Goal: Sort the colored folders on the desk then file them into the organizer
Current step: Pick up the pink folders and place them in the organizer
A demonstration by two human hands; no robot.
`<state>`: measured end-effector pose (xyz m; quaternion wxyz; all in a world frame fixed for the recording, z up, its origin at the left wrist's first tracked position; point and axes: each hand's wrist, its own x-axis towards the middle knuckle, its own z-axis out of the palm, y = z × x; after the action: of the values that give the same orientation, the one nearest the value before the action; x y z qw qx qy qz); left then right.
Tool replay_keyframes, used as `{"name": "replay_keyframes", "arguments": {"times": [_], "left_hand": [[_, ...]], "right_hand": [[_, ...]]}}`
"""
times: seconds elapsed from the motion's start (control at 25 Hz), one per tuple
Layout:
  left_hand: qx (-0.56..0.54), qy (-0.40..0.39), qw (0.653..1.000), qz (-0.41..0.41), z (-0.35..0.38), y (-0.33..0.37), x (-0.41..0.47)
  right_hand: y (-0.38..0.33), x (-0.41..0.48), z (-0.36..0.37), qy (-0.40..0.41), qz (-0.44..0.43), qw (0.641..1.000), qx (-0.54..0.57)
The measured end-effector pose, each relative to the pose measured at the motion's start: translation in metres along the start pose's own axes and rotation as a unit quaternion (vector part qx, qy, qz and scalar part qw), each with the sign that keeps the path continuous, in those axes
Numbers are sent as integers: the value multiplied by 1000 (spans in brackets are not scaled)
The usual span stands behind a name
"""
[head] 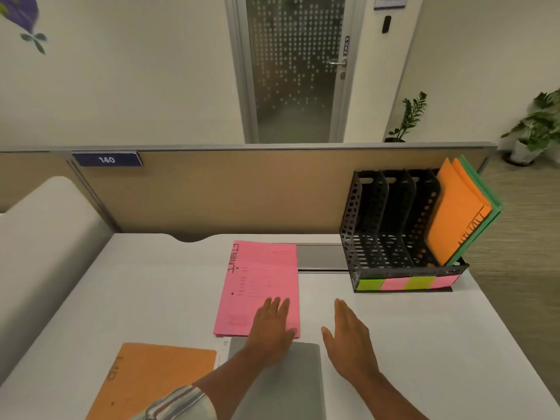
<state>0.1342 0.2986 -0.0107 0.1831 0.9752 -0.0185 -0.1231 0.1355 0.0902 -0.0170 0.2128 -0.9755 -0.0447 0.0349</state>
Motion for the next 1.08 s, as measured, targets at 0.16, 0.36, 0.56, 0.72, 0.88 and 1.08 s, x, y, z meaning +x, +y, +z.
{"name": "replay_keyframes", "arguments": {"times": [0.16,0.36,0.56,0.72,0.88,1.08], "left_hand": [[-18,-5,999,-41,-8,-59,6],[-27,-7,996,-84,-8,-118,29],[-64,12,991,-113,-13,-149,46],[-166,35,970,-176,-18,-163,60],[-256,54,940,-221,-21,-165,70],[-332,74,901,-268,-42,-160,80]], "right_hand": [[-38,13,32,-54,-22,998,-7],[-76,38,65,-118,-46,991,-34],[-98,63,90,-176,-43,983,-43],[-107,73,103,-228,-32,972,-49],[-107,74,111,-264,-23,963,-43],[-108,75,109,-266,-16,964,-15]]}}
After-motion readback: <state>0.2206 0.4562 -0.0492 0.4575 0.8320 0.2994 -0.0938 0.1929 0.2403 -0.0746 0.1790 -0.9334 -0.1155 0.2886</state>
